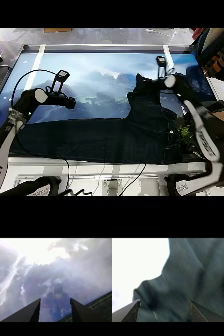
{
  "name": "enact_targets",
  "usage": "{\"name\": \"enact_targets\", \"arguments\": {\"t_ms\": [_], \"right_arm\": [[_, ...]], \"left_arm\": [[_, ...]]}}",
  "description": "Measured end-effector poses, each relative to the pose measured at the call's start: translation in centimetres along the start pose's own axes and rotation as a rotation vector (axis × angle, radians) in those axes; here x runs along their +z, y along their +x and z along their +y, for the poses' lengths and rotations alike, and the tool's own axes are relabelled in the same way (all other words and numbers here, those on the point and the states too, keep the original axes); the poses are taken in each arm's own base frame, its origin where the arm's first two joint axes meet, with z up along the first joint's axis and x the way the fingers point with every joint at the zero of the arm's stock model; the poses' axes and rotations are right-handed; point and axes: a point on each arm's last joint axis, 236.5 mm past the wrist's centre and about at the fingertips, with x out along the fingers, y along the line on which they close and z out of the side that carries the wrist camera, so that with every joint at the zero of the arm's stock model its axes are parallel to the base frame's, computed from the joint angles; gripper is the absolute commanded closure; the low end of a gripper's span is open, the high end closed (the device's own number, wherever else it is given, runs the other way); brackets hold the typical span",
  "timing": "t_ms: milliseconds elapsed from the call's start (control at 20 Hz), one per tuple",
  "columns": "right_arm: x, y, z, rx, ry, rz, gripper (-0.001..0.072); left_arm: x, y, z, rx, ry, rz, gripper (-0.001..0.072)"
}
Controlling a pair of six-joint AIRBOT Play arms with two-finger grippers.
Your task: Fold the clothes and pants, and hang the long-sleeved shirts on hangers.
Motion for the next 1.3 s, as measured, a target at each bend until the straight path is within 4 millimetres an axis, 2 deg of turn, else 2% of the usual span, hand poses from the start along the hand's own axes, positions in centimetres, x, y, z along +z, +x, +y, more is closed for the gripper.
{"name": "enact_targets", "arguments": {"t_ms": [250,350,450,550,600,750,900,1000,1100,1300], "right_arm": [[1.9,6.3,0.3,-0.005,0.015,-0.011,0.0054],[2.1,8.4,-0.3,-0.022,0.029,-0.008,0.0119],[2.2,9.8,-1.0,-0.047,0.037,-0.005,0.0235],[1.9,10.8,-1.7,-0.075,0.031,0.011,0.0602],[1.6,11.1,-2.1,-0.089,0.025,0.023,0.0686],[1.2,11.4,-2.8,-0.119,0.01,0.051,0.0687],[2.7,10.2,-1.6,-0.114,-0.03,0.039,0.0687],[4.5,8.3,1.0,-0.073,-0.12,0.012,0.0687],[6.5,5.3,5.2,0.003,-0.206,-0.037,0.0688],[9.8,-3.3,14.8,0.171,-0.345,-0.163,0.0687]], "left_arm": [[0.2,0.0,-0.3,-0.004,0.005,-0.005,0.0265],[0.2,0.0,-0.4,-0.005,0.006,-0.005,0.0265],[0.2,0.0,-0.4,-0.005,0.006,-0.006,0.0265],[0.2,0.0,-0.4,-0.005,0.006,-0.006,0.0265],[0.2,0.0,-0.4,-0.005,0.006,-0.006,0.0265],[0.2,0.0,-0.4,-0.005,0.006,-0.006,0.0265],[0.3,0.0,-0.4,-0.005,0.006,-0.006,0.0268],[0.3,-0.1,-0.4,-0.004,0.006,-0.009,0.0268],[0.9,-0.5,-0.3,0.001,0.007,-0.024,0.0269],[3.4,-3.4,0.9,0.062,0.037,-0.09,0.0269]]}}
